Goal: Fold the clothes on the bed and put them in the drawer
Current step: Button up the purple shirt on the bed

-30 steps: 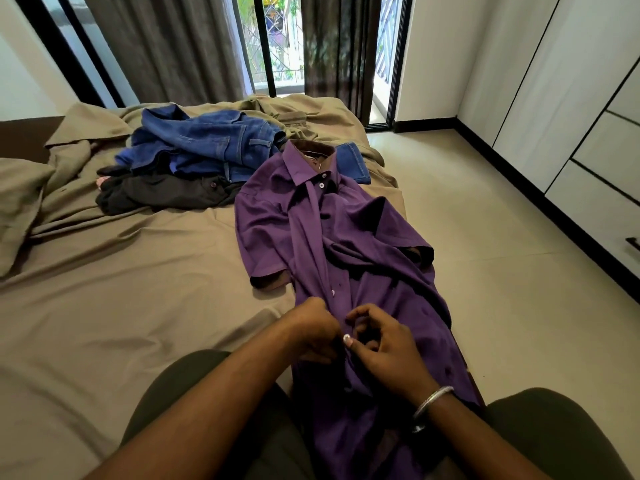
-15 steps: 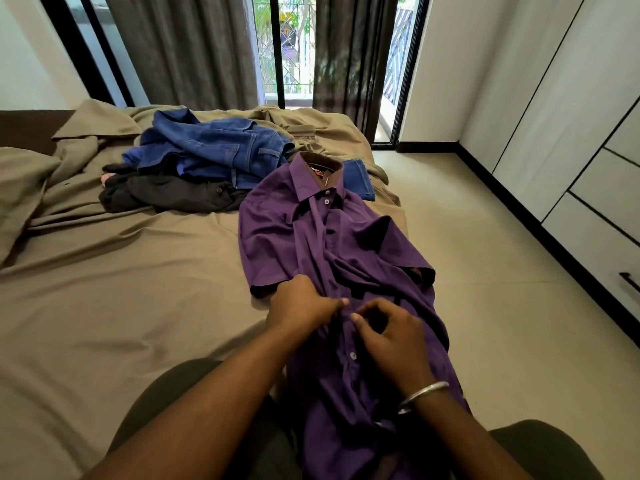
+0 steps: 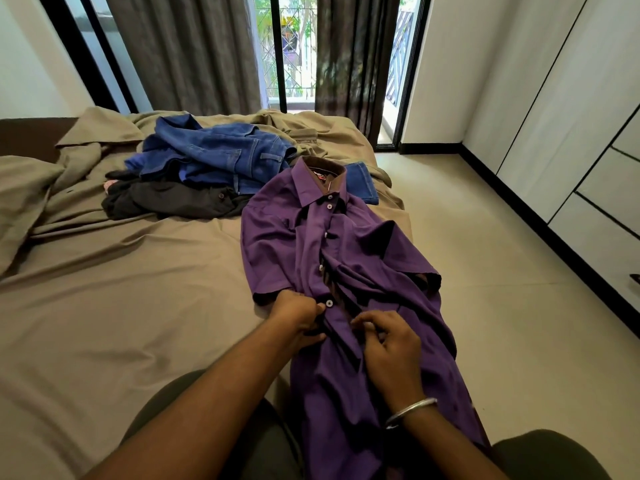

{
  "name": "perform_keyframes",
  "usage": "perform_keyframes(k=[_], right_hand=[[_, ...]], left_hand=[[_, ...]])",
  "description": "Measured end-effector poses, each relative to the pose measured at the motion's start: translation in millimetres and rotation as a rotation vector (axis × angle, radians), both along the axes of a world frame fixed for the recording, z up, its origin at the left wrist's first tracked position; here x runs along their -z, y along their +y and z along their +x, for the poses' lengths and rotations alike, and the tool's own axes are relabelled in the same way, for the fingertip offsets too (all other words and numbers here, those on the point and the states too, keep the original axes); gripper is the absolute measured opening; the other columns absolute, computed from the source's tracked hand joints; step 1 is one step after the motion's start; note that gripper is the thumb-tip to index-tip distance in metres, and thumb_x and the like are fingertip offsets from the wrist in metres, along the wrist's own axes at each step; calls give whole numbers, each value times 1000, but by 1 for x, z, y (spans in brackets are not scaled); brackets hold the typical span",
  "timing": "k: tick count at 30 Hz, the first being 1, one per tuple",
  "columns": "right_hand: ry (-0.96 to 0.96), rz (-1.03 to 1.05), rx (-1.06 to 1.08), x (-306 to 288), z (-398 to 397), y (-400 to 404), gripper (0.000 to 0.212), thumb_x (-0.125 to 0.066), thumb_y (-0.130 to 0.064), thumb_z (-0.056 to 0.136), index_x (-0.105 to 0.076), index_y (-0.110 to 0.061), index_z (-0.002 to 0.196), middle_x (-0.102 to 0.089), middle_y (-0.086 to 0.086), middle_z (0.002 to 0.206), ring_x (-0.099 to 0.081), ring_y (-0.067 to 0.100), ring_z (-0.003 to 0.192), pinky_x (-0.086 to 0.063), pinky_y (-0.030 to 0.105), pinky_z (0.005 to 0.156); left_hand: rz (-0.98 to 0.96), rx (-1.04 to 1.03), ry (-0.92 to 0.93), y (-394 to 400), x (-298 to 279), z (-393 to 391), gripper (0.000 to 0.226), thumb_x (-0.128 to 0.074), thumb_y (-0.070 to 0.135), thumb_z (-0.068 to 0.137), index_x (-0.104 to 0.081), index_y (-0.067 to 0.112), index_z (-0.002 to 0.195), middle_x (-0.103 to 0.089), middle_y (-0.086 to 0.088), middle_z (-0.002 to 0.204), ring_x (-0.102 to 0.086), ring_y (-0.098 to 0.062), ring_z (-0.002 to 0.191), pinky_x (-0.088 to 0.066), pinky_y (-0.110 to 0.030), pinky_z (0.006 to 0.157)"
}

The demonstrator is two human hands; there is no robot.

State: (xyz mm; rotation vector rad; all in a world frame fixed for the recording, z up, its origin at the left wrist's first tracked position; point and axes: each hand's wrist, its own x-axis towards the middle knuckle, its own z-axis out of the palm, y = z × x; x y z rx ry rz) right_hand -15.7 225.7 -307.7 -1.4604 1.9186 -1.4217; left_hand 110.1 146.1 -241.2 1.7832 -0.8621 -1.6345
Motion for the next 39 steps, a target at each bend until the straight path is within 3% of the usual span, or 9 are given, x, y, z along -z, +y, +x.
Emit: perform_keyframes(k=[3, 6, 10, 13, 17, 22, 28, 34, 39], right_hand=[[-140, -20, 92, -1, 0, 0, 31, -65, 4, 86, -75, -25, 83, -67, -10, 87, -62, -3, 84, -45, 5, 69], [-262, 18, 82, -8, 0, 0, 22, -66, -2, 89, -72, -23, 90, -70, -12, 85, -64, -5, 76, -47, 7, 62], [-124, 99, -47, -14, -14, -8, 17, -61, -9, 94, -67, -23, 100, -71, -7, 70, -66, 3, 63, -52, 17, 59], [175, 75, -117, -20, -27, -22, 22, -63, -9, 90, -71, -25, 103, -68, -11, 82, -63, 6, 64, -54, 25, 60], [356, 76, -352, -37, -36, -50, 21, -61, -19, 85, -77, -23, 99, -66, -9, 91, -63, 8, 76, -55, 31, 69], [436, 255, -210, -38, -18, -58, 26, -73, -47, 73, -71, -24, 84, -69, -8, 78, -64, 10, 71, -56, 32, 64], [275, 186, -51, -10, -4, -42, 8, -68, -19, 87, -73, -14, 92, -68, -2, 91, -61, 11, 76, -46, 14, 65], [-10, 50, 10, -9, 6, -38, 9, -60, -13, 96, -59, -20, 91, -63, -10, 80, -61, 6, 74, -43, 7, 62], [-65, 158, 1, -6, 8, -42, 13, -69, -17, 91, -73, -13, 102, -72, -7, 89, -61, -2, 77, -42, 1, 66]], left_hand=[[-151, -57, -73, 0, 3, 1, 36, -63, -1, 91, -38, 14, 112, -56, -14, 108, -65, -29, 88, -58, -38, 52], [-510, 172, -484, 4, 10, 1, 45, -64, 4, 88, -27, 24, 103, -55, -7, 88, -62, -27, 73, -57, -45, 65], [-705, 338, -763, 6, 13, 1, 30, -67, 9, 86, -44, 28, 92, -43, -1, 98, -50, -20, 74, -41, -32, 67], [-692, 369, -741, 5, 16, 2, 27, -63, 1, 83, -61, 27, 76, -60, 5, 90, -63, -19, 85, -47, -31, 68], [-634, 396, -732, 4, 18, -1, 15, -66, 18, 88, -76, 24, 99, -74, 4, 103, -67, -18, 98, -54, -33, 83], [-604, 390, -779, 0, 25, 1, 21, -74, 37, 84, -74, 20, 96, -73, -2, 96, -67, -22, 91, -55, -34, 76], [-604, 437, -804, 2, 30, -3, 21, -76, 35, 84, -72, 18, 94, -72, -3, 94, -67, -21, 88, -56, -37, 78], [-630, 373, -698, 3, 28, -3, 10, -78, 25, 82, -70, 25, 88, -72, 5, 94, -66, -15, 91, -56, -34, 81], [-619, 307, -630, 5, 25, -3, 9, -77, 25, 82, -68, 25, 83, -70, 6, 86, -65, -13, 84, -54, -32, 78]])
